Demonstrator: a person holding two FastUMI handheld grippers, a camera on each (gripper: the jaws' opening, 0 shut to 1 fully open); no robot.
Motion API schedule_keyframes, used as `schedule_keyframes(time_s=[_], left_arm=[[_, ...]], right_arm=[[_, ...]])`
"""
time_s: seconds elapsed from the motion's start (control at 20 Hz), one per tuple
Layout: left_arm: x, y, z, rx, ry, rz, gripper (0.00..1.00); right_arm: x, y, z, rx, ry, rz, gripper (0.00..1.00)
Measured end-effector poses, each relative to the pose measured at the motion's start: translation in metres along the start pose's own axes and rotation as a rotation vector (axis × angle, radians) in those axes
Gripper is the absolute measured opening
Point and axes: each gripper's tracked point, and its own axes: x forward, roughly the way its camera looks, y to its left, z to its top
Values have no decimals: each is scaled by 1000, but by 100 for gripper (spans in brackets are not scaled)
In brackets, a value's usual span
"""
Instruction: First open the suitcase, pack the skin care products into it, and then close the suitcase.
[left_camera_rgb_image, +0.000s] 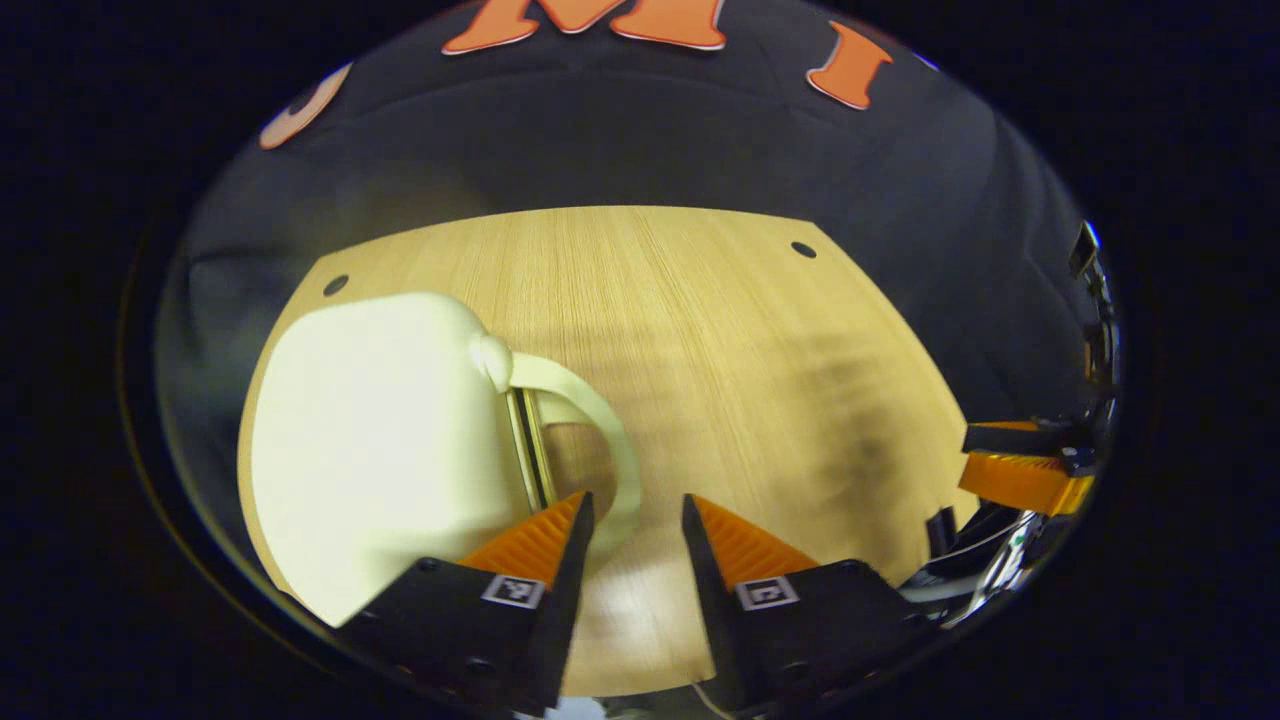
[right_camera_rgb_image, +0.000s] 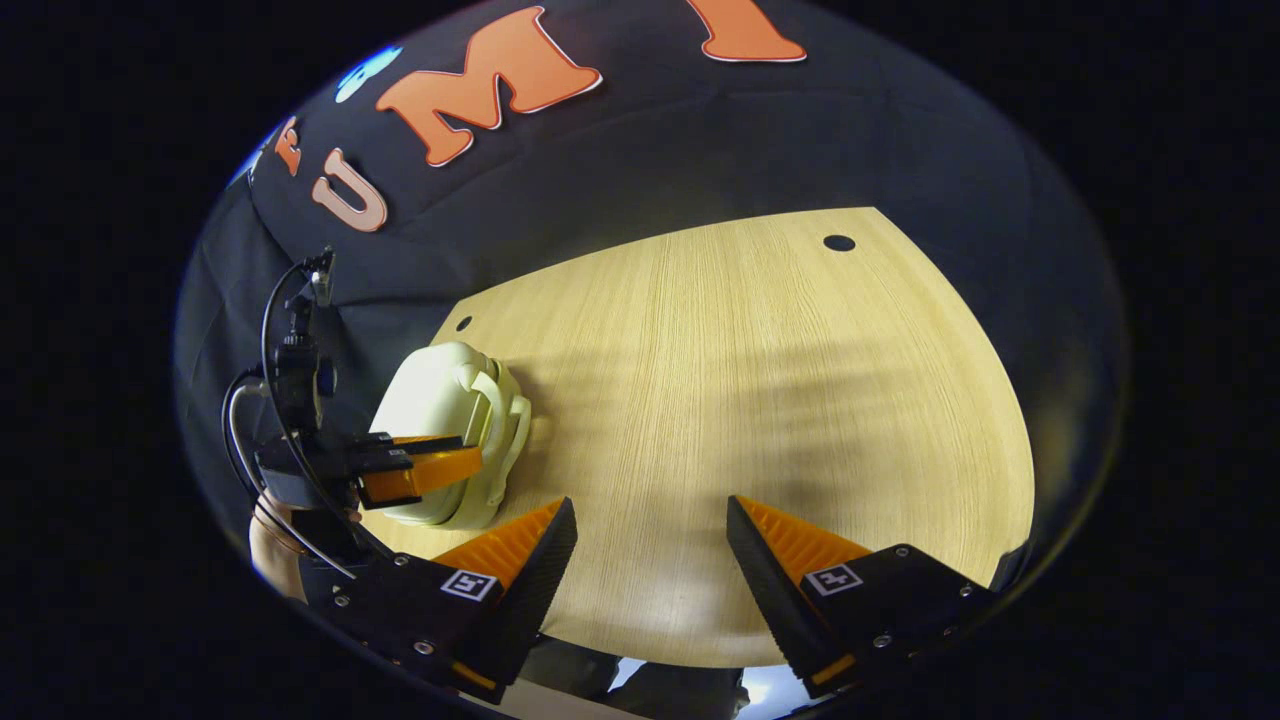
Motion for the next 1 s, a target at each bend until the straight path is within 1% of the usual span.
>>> schedule_keyframes(time_s=[0.05,0.1,0.15,0.2,0.3,0.4,0.55,0.65,0.85,0.9,1.0], left_arm=[[-13,-5,4,-28,-27,-18,78],[-21,-8,9,-45,-53,-18,98],[-34,-3,18,-52,-89,-4,100],[-46,0,27,-51,-124,16,97],[-68,12,38,-42,-196,54,97],[-93,16,58,-25,-284,76,96],[-120,9,71,-14,-426,100,96],[-133,5,77,-5,-499,104,96],[-159,0,84,-12,-628,116,96],[-157,1,86,-18,-648,112,96],[-157,3,85,-29,-659,73,96]], right_arm=[[-1,1,1,-6,-5,-2,96],[-1,1,4,-11,-14,-11,96],[-3,0,7,-16,-27,-21,96],[-5,-1,11,-20,-45,-34,96],[-12,3,23,-32,-95,-60,96],[-23,5,39,-45,-166,-90,96],[-42,18,68,-62,-299,-109,96],[-55,26,81,-76,-382,-136,96],[-75,49,93,-114,-485,-161,96],[-80,53,94,-124,-502,-174,96],[-86,62,95,-139,-536,-191,96]])
